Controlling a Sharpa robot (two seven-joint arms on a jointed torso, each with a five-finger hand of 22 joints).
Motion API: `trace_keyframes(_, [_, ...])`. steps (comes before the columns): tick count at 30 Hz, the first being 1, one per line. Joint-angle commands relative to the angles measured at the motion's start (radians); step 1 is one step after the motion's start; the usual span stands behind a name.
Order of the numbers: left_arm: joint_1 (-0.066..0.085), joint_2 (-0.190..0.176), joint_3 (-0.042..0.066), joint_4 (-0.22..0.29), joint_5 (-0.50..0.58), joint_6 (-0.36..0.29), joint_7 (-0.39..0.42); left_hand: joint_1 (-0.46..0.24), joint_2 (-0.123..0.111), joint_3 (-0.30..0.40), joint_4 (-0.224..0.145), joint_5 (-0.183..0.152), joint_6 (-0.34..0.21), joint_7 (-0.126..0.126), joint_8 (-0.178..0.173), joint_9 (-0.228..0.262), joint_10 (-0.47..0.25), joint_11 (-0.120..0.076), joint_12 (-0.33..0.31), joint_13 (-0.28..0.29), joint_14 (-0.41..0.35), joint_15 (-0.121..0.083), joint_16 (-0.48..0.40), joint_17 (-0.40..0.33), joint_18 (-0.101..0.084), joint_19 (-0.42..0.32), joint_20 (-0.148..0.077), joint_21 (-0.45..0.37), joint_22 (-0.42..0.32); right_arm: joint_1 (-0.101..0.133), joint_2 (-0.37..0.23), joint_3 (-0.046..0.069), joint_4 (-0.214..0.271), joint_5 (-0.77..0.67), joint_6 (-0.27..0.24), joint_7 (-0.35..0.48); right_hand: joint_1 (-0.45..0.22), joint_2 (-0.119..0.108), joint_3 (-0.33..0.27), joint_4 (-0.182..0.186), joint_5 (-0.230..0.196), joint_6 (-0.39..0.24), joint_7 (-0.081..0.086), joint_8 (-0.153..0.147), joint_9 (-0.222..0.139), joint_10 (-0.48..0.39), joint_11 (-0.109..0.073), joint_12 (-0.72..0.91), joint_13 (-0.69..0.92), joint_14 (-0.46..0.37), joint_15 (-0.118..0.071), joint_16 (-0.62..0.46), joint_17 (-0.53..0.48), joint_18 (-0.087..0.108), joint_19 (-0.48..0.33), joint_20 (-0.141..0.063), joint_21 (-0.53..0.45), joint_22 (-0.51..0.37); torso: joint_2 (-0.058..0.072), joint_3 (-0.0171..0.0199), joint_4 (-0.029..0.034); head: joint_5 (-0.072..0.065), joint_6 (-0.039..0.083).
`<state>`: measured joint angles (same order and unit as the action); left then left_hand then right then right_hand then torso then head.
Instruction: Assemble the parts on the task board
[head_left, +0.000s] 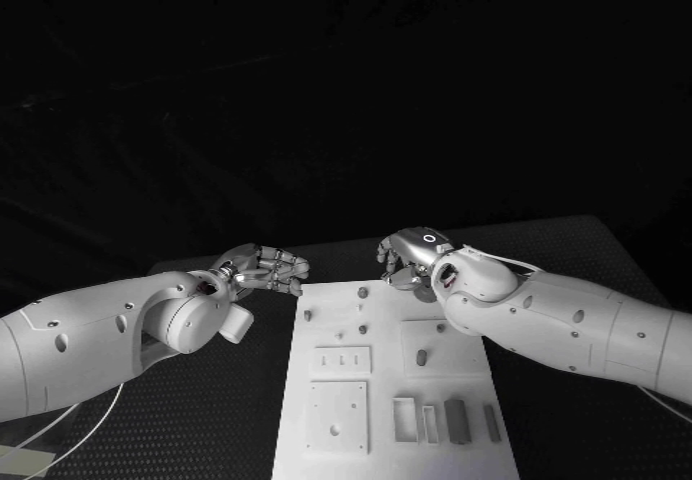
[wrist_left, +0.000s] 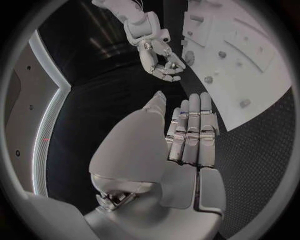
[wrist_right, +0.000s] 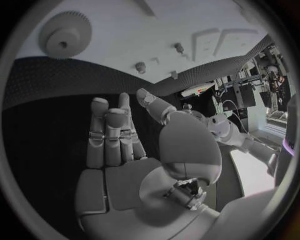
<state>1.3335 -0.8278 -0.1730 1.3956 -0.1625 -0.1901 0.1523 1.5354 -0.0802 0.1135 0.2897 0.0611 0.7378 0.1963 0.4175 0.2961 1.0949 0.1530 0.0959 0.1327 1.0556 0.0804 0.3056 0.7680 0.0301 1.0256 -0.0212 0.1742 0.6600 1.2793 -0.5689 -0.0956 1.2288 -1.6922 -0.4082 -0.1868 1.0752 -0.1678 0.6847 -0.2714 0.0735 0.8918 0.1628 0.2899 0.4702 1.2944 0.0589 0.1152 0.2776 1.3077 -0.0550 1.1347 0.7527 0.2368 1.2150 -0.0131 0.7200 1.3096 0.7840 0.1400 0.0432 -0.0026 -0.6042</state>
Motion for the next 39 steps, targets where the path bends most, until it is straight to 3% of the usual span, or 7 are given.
trace_keyframes(1, [0.002, 0.005, 0.001, -0.006, 0.004, 0.001, 0.014, -0.007, -0.004, -0.006, -0.001, -0.001, 0.003, 0.005, -0.004, 0.001, 0.005, -0.001, -0.006, 0.001, -0.003, 0.000, -0.003, 0.002, 0.016, -0.002, 0.001, -0.003, 0.001, 0.024, -0.042, 0.001, 0.041, 0.071, 0.031, 0.023, -0.007, -0.018, 0.001, 0.015, 0.003, 0.002, 0.000, -0.003, -0.003, -0.018, 0.005, -0.011, 0.000, -0.002, 0.007, 0.006, -0.003, 0.025, 0.009, -0.004, 0.003, 0.016, -0.005, 0.0001, -0.0084, 0.002, 0.007])
trace_keyframes(14, [0.001, 0.014, 0.001, 0.002, 0.004, 0.009, 0.025, -0.007, -0.004, -0.006, -0.001, -0.001, 0.005, 0.004, -0.004, 0.002, 0.007, -0.001, -0.007, 0.002, -0.003, 0.000, -0.004, 0.003, 0.016, -0.002, 0.001, -0.004, 0.001, 0.067, -0.201, 0.000, 0.133, -0.007, 0.165, 0.014, -0.064, -0.112, -0.003, 0.092, 0.002, -0.028, -0.023, -0.013, -0.014, -0.059, 0.021, -0.036, -0.003, -0.016, 0.022, 0.006, -0.020, 0.025, -0.005, 0.000, -0.010, 0.015, -0.012, -0.0022, -0.0205, -0.014, 0.023])
trace_keyframes(27, [0.001, 0.011, 0.001, 0.007, 0.004, 0.006, 0.023, -0.010, -0.003, -0.008, 0.000, -0.002, 0.003, 0.006, -0.006, 0.002, 0.004, 0.000, -0.010, 0.001, -0.003, 0.000, -0.006, 0.004, 0.016, -0.002, 0.002, -0.005, 0.001, 0.061, -0.218, -0.029, 0.113, -0.079, 0.187, 0.001, -0.075, -0.129, -0.019, 0.091, 0.002, -0.094, -0.033, -0.040, -0.032, -0.159, 0.050, -0.049, -0.038, -0.035, 0.052, 0.001, -0.039, 0.025, -0.029, 0.011, -0.029, 0.014, -0.014, -0.0019, -0.0243, -0.017, 0.029])
trace_keyframes(29, [0.001, 0.012, 0.001, 0.009, 0.004, 0.009, 0.022, -0.010, -0.003, -0.008, 0.000, -0.002, 0.003, 0.007, -0.006, 0.002, 0.003, 0.001, -0.011, 0.001, -0.003, 0.000, -0.007, 0.004, 0.016, -0.002, 0.002, -0.005, 0.002, 0.054, -0.209, -0.030, 0.103, -0.086, 0.183, 0.004, -0.066, -0.126, -0.016, 0.093, 0.002, -0.091, -0.046, -0.034, -0.030, -0.108, 0.040, -0.018, -0.023, -0.028, 0.042, 0.009, -0.039, 0.025, -0.020, 0.009, -0.024, 0.017, -0.013, -0.0007, -0.0216, -0.018, 0.028])
trace_keyframes(33, [0.001, 0.015, 0.001, 0.007, 0.004, 0.010, 0.022, -0.010, -0.003, -0.008, 0.000, -0.002, 0.003, 0.008, -0.006, 0.002, 0.002, 0.001, -0.011, 0.001, -0.003, 0.000, -0.007, 0.005, 0.016, -0.002, 0.002, -0.005, 0.002, 0.046, -0.189, -0.030, 0.083, -0.085, 0.190, 0.010, -0.047, -0.127, -0.036, 0.082, 0.001, -0.080, -0.048, -0.018, -0.024, 0.061, -0.034, 0.150, 0.134, -0.019, -0.039, 0.036, -0.032, 0.025, 0.000, -0.001, -0.005, 0.020, -0.012, -0.0005, -0.0190, -0.019, 0.026])
trace_keyframes(35, [0.001, 0.015, 0.001, 0.006, 0.004, 0.010, 0.021, -0.010, -0.003, -0.008, -0.001, -0.002, 0.003, 0.008, -0.007, 0.002, 0.002, 0.001, -0.012, 0.001, -0.003, 0.000, -0.007, 0.005, 0.016, -0.002, 0.002, -0.005, 0.002, 0.041, -0.177, -0.030, 0.068, -0.081, 0.192, 0.016, -0.039, -0.105, -0.024, 0.099, 0.018, -0.076, -0.054, -0.007, -0.022, -0.112, -0.065, 0.440, 0.489, -0.054, -0.033, 0.068, -0.012, 0.025, 0.006, -0.010, 0.004, 0.014, -0.012, -0.0003, -0.0191, -0.018, 0.025])
trace_keyframes(39, [0.001, 0.016, 0.001, 0.005, 0.004, 0.012, 0.021, -0.011, -0.003, -0.009, -0.001, -0.002, 0.002, 0.009, -0.007, 0.002, 0.002, 0.001, -0.012, 0.001, -0.003, 0.000, -0.008, 0.005, 0.016, -0.002, 0.002, -0.006, 0.002, 0.031, -0.154, -0.030, 0.045, -0.076, 0.189, 0.024, -0.040, -0.118, -0.034, 0.090, 0.003, -0.076, -0.067, -0.004, -0.025, -0.174, -0.068, 0.752, 0.775, -0.022, -0.063, 0.169, 0.047, 0.025, 0.019, -0.020, 0.046, 0.023, -0.012, 0.0000, -0.0191, -0.016, 0.023])
